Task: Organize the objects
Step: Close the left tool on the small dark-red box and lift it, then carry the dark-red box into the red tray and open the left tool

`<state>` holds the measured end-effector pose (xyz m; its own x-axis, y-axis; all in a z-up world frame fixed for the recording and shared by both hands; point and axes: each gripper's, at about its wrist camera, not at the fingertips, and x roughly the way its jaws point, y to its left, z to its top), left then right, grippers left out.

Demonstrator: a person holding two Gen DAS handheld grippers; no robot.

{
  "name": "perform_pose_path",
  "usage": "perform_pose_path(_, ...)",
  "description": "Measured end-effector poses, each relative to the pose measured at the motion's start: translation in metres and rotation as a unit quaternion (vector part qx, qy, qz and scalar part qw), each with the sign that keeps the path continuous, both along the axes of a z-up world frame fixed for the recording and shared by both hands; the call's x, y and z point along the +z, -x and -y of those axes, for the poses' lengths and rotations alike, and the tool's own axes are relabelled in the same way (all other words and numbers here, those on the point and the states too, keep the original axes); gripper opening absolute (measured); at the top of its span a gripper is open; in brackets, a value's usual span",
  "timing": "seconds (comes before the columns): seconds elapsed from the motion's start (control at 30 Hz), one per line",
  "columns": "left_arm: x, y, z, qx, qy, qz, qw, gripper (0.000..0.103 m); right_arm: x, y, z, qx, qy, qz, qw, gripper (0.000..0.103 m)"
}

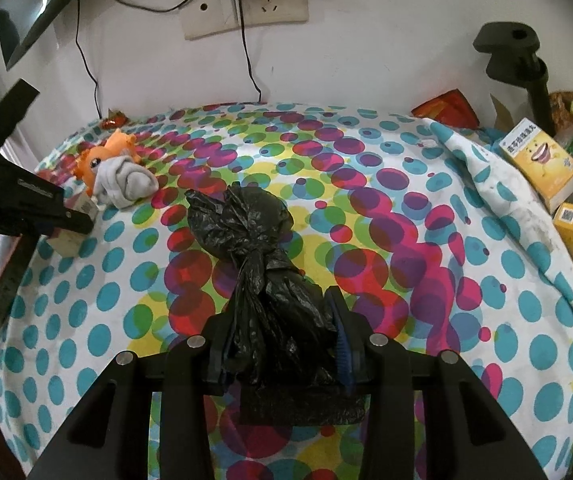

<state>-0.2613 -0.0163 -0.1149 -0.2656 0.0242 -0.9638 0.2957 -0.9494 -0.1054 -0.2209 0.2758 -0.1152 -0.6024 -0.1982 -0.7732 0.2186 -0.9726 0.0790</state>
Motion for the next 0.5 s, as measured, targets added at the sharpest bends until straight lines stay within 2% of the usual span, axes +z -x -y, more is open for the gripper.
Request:
perform_pose_path(0.1,0.002,-0.006,0.002,-0.016,0.018,-0.008,0.9997,0.03,0.001,0.0,-0.001,-0.002,0.002,0.0,1.0,0.035)
perform_pose_path(0.23,0.009,-0.014,0.001,-0.036,0.016,-0.021,0.999,0.03,0.001,0.001,-0.002,-0.003,-0.001,0.0,1.0,0.034)
perform_pose_path(0.37,0.022,-0.016,-0.007,-0.064,0.024,-0.031,0.9972,0.03,0.001,0.0,0.003,-0.003,-0.026,-0.001,1.0,0.034)
perform_pose_path(0.5,0.031,-0.034,-0.013,-0.086,0.031,-0.041,0.9949,0.03,0.001,0.0,0.006,-0.004,-0.034,-0.002,0.999,0.034)
